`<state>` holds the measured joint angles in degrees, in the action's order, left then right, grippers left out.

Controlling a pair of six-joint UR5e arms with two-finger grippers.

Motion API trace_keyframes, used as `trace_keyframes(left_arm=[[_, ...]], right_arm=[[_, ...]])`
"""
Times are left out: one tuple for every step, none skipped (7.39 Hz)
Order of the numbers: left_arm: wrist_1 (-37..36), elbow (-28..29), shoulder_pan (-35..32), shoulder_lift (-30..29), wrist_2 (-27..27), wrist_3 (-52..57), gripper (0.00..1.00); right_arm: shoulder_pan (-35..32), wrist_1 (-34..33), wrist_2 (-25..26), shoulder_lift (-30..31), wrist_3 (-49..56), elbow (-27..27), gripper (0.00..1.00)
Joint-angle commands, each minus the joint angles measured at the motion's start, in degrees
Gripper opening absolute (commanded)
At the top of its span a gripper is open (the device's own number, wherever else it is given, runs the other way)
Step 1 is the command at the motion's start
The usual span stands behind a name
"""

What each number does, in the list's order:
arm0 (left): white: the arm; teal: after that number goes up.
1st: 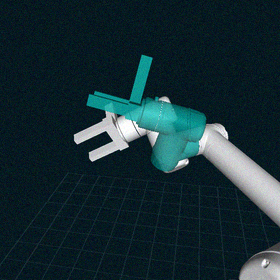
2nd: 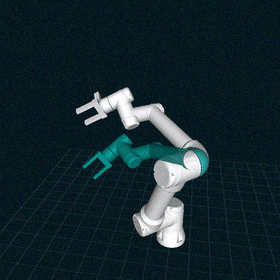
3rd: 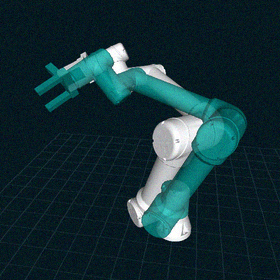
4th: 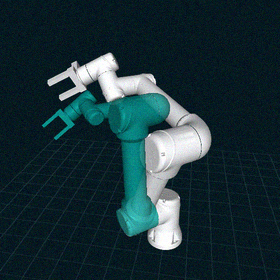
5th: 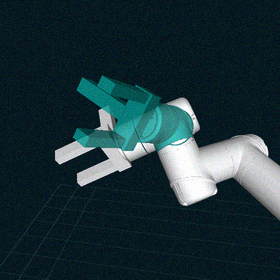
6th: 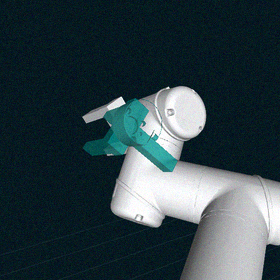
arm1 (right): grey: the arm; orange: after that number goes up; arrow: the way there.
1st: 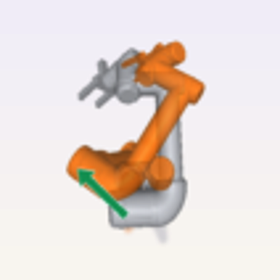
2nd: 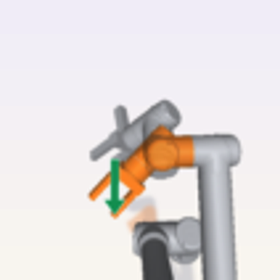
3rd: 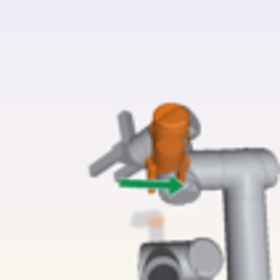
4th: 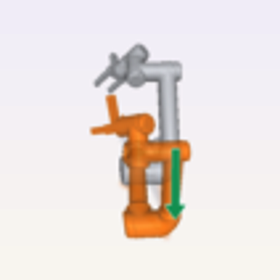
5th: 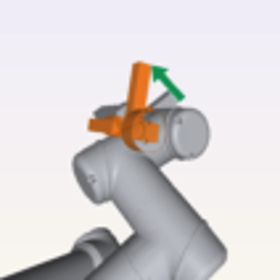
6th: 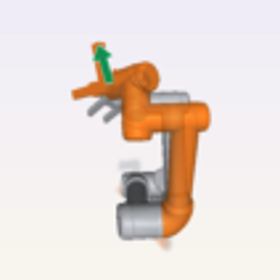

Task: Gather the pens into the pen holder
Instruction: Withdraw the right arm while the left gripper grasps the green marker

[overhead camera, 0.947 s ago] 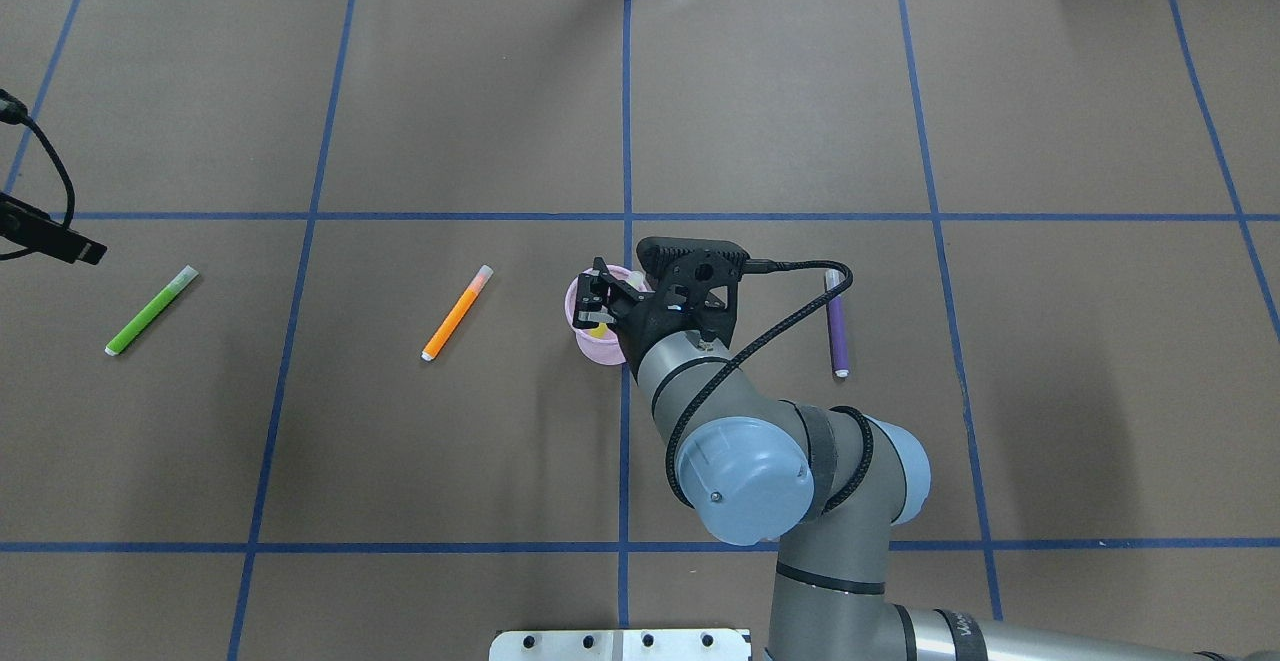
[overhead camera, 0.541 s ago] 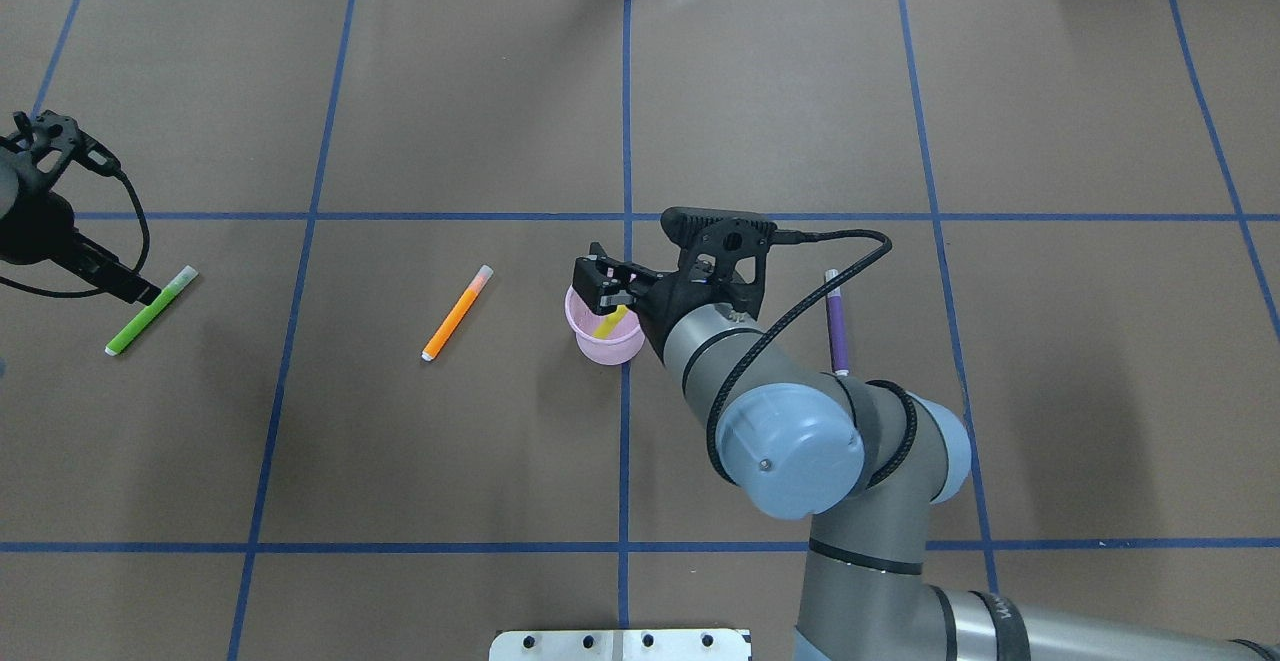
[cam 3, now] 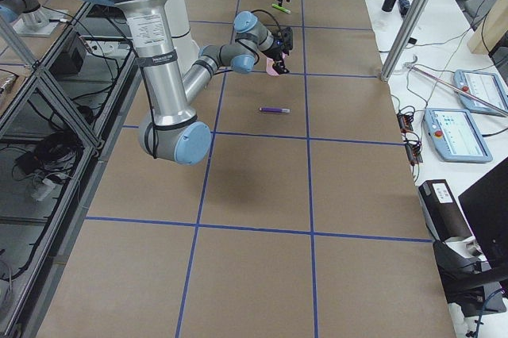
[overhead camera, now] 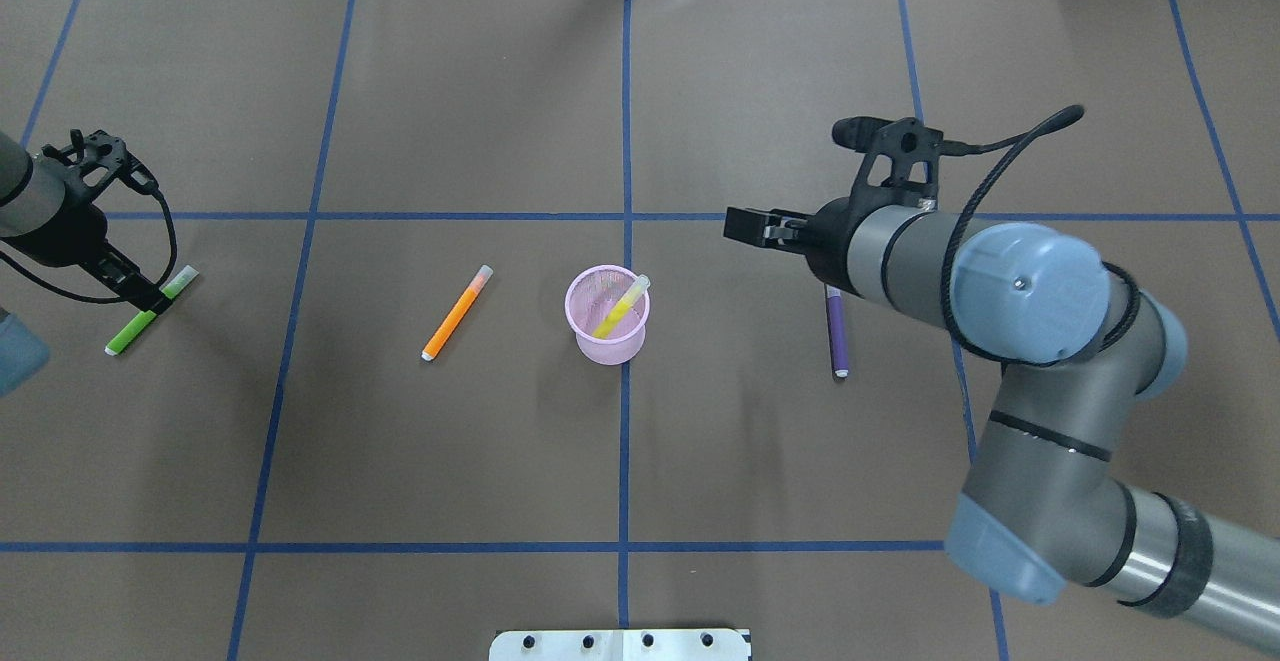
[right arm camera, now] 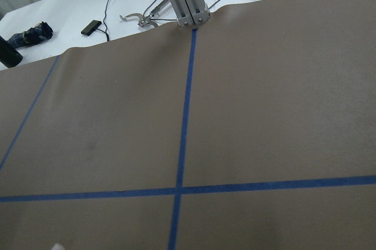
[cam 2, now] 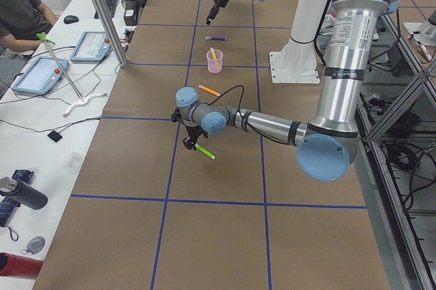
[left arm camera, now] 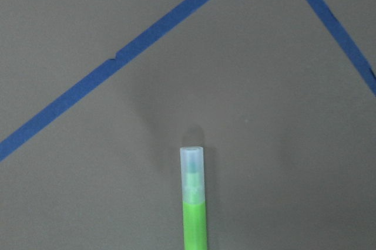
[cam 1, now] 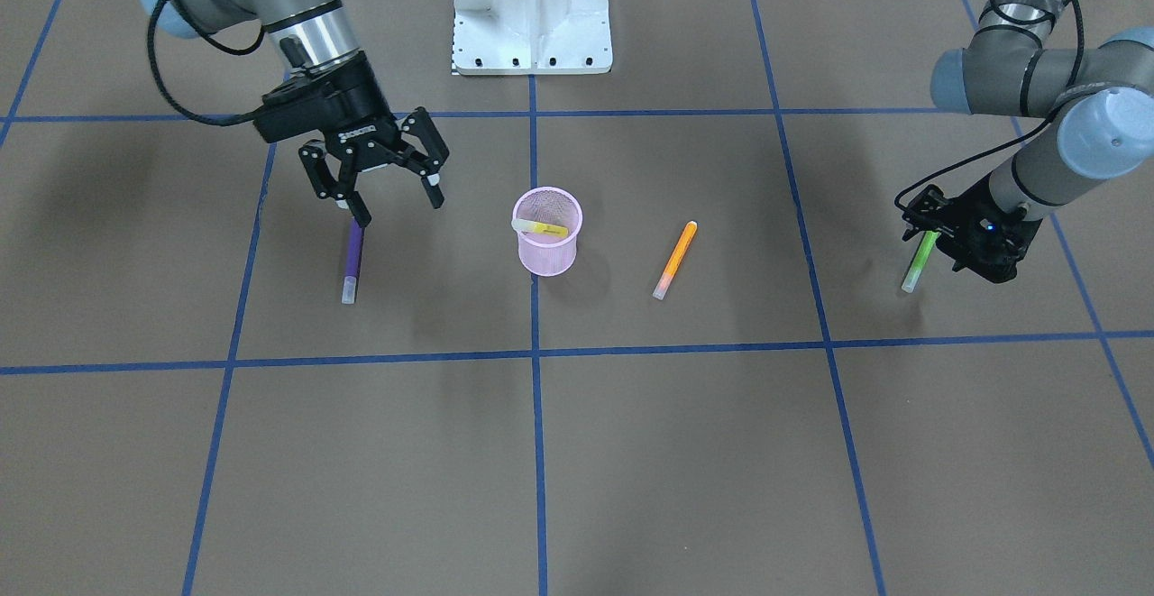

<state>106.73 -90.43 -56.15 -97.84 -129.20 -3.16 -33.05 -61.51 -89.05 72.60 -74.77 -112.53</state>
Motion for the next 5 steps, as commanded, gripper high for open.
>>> trace_keyframes(left_arm=[[-2.0,1.7,1.0,-1.8,1.3,0.3,0.73],[-2.0,3.2,1.1,-2.7,1.7,0.6,0.73],[-2.0,3.6,1.2,-2.8,1.7,0.7,0.68],[-2.0,3.7,1.4,-2.8,1.7,0.7,0.65],[-2.0,4.2,1.7,-2.8,1.7,0.7,0.61]], right_arm=[[-7.3,0.2,-12.7,5.6,3.9,-0.5,0.99],[-9.0,0.3,-14.8,7.5,6.8,-0.5,0.99],[-9.7,0.3,-15.4,7.9,7.4,-0.4,0.99],[-9.7,0.3,-15.5,7.8,7.4,-0.4,0.99],[-9.7,0.3,-15.6,8.0,7.4,-0.4,0.99]])
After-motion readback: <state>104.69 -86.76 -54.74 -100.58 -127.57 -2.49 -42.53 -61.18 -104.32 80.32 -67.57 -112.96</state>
